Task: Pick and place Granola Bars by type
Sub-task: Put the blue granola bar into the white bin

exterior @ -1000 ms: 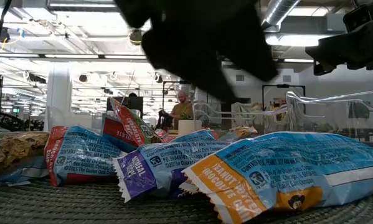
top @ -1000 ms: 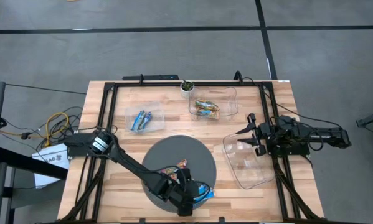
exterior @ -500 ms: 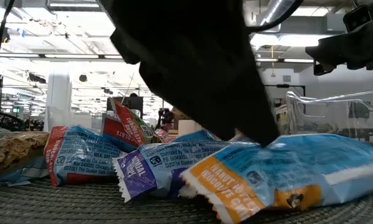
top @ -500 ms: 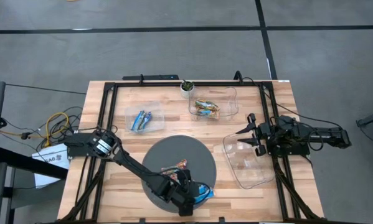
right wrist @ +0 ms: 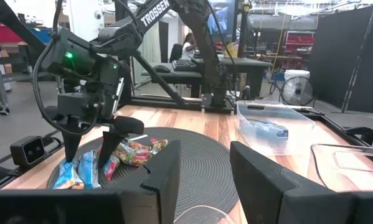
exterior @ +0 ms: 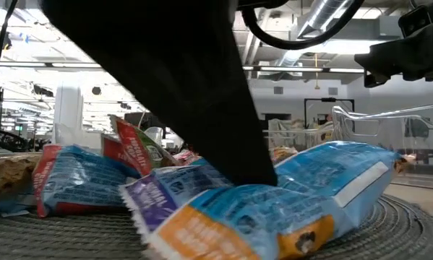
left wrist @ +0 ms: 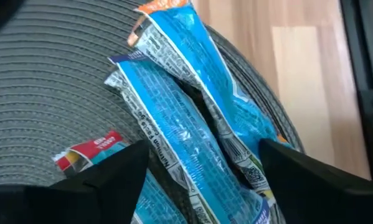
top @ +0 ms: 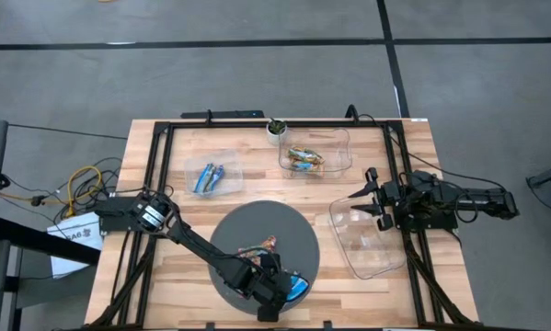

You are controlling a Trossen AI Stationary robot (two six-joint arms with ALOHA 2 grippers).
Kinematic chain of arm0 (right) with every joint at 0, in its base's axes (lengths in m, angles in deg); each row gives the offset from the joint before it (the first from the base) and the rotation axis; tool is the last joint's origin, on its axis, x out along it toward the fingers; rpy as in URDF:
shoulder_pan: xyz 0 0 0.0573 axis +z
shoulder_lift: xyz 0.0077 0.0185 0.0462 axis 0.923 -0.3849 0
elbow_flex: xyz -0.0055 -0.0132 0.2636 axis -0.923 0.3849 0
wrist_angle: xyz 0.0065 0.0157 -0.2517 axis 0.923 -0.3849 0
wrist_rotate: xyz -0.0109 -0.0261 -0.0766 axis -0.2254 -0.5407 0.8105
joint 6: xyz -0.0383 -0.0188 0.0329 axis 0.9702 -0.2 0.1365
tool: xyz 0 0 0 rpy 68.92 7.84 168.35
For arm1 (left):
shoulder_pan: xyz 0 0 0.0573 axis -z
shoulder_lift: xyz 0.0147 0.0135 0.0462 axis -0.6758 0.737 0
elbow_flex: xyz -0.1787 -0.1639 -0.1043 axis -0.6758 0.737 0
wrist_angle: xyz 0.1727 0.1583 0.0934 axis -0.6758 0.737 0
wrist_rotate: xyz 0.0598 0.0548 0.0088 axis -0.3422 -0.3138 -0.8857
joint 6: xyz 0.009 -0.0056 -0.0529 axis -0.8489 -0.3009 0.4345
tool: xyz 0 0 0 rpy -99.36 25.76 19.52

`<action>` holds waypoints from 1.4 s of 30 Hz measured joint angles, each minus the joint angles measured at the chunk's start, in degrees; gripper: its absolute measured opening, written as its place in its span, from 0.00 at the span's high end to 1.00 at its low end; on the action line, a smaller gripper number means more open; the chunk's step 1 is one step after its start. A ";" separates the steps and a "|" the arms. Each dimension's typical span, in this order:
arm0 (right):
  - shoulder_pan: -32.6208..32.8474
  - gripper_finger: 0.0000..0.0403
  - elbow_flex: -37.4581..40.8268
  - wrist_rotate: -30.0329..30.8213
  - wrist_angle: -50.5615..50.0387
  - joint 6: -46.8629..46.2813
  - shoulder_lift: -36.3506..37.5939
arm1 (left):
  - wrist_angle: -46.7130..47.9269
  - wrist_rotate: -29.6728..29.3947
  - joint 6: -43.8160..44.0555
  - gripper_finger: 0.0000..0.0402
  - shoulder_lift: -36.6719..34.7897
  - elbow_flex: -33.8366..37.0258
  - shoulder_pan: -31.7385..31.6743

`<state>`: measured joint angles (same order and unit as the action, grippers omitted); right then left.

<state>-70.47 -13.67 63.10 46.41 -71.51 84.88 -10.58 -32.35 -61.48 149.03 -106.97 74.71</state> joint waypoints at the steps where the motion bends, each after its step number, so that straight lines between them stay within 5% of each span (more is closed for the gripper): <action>1: 0.01 0.67 0.00 0.00 -0.01 0.00 0.00 | 0.04 0.77 -0.16 0.27 0.00 0.00 0.02; 27: -0.01 0.67 0.00 0.00 -0.01 0.00 0.00 | 0.15 3.54 -2.19 0.78 0.00 0.02 -0.59; 42: 0.00 0.67 0.00 0.00 -0.01 0.00 0.00 | 0.88 2.24 -2.74 0.95 0.00 -1.18 -0.84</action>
<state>-70.47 -13.67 63.10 46.41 -71.51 84.88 -9.70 -30.11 -64.22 149.03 -108.16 73.86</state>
